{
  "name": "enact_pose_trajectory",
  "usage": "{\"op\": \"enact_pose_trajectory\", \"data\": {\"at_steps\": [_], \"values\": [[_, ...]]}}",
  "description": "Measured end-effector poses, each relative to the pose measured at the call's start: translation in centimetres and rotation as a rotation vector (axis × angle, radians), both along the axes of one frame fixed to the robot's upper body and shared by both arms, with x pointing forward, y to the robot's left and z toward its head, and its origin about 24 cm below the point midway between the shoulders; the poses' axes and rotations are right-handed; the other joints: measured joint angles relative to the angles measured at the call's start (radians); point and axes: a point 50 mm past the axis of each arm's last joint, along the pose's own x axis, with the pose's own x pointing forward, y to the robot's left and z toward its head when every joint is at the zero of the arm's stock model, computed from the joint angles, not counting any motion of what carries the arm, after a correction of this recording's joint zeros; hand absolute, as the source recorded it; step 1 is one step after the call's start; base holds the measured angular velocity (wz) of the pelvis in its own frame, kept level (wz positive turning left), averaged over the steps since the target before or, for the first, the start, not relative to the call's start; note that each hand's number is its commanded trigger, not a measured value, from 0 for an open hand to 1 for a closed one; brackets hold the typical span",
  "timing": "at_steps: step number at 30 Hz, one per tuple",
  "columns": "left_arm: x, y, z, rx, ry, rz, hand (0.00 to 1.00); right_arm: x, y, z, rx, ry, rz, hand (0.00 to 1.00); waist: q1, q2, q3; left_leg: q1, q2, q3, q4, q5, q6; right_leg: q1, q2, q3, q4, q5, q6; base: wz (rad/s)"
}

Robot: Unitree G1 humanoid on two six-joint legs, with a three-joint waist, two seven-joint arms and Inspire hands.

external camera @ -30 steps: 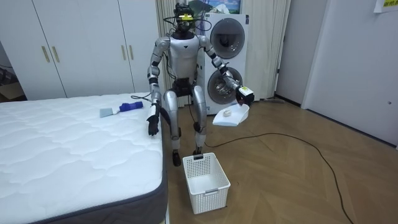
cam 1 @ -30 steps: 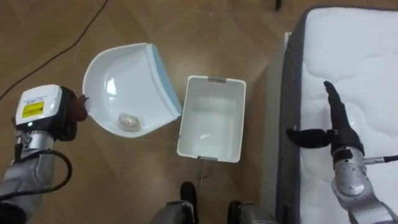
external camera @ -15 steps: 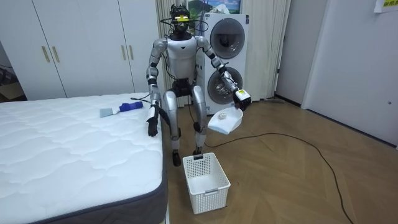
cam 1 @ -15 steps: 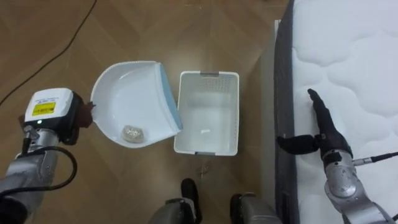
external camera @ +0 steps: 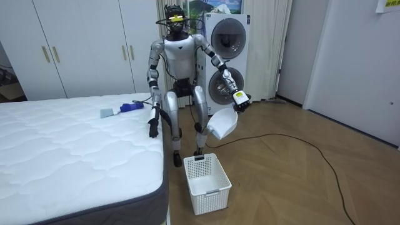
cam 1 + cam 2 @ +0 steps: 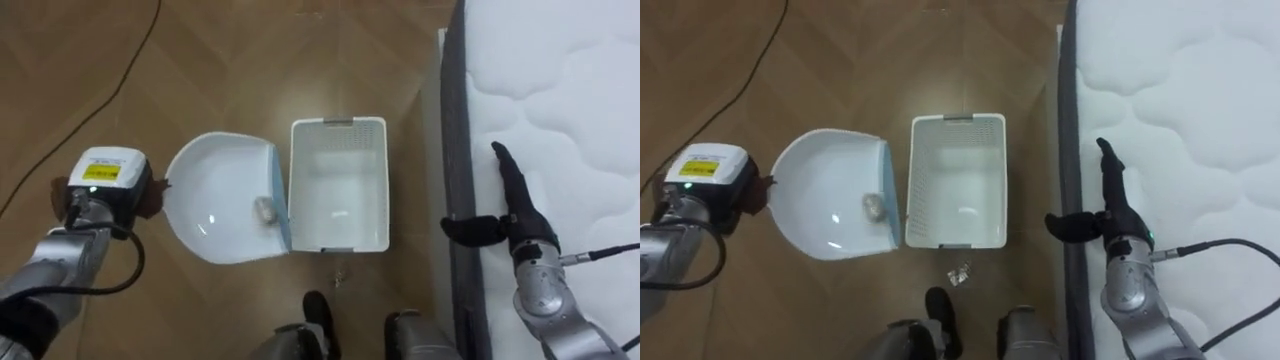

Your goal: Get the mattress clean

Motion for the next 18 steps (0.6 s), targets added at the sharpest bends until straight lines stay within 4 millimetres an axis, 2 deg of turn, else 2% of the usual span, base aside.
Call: {"op": "enact_pose_trajectory", "data": {"at_steps": [2,3,6,12,14,16,18], "values": [[0.5,0.0,0.3,0.014,0.017,-0.001,1.0,0.2,0.2,0.2,-0.026,-0.01,0.024,0.0,-0.02,0.021,0.0027,0.005,0.0,0.01,-0.002,0.0,0.0,0.004,-0.001,0.001,-0.002,0.0,0.001,0.0],[0.7,0.0,0.5,0.019,0.021,-0.002,1.0,0.3,0.4,0.3,-0.042,-0.018,0.037,0.0,-0.032,0.034,0.0085,0.014,0.001,0.019,-0.006,0.0,0.001,0.009,-0.002,0.004,-0.001,-0.001,0.003,0.0],[1.2,0.1,0.8,0.025,0.04,0.002,1.0,0.4,0.5,0.6,-0.046,-0.045,0.055,0.0,-0.053,0.056,0.016,0.036,0.0,0.052,-0.027,0.001,0.002,0.01,-0.007,0.02,0.004,-0.007,0.005,-0.1],[1.9,1.0,2.0,0.048,0.054,0.038,1.0,0.5,0.7,0.9,-0.046,-0.07,0.087,0.0,-0.068,0.069,0.0178,0.055,0.001,0.107,-0.04,0.001,0.003,-0.002,-0.017,0.055,0.024,-0.023,0.006,-0.08],[1.9,1.6,2.3,0.061,0.051,0.048,1.0,0.6,0.8,1.1,-0.045,-0.081,0.1,0.0,-0.076,0.075,0.0207,0.056,0.002,0.115,-0.04,0.001,0.003,-0.005,-0.017,0.061,0.026,-0.025,0.005,-0.05],[1.9,1.9,2.5,0.07,0.048,0.053,1.0,0.5,0.9,1.5,-0.047,-0.095,0.109,0.0,-0.078,0.088,0.0243,0.062,0.005,0.135,-0.041,-0.001,0.005,-0.008,-0.018,0.071,0.033,-0.029,0.004,-0.08],[1.9,1.9,2.6,0.07,0.045,0.054,1.0,0.6,0.9,1.5,-0.055,-0.101,0.114,0.0,-0.079,0.098,0.0233,0.066,0.004,0.142,-0.041,-0.002,0.006,-0.009,-0.021,0.072,0.04,-0.033,0.004,-0.04]]}}
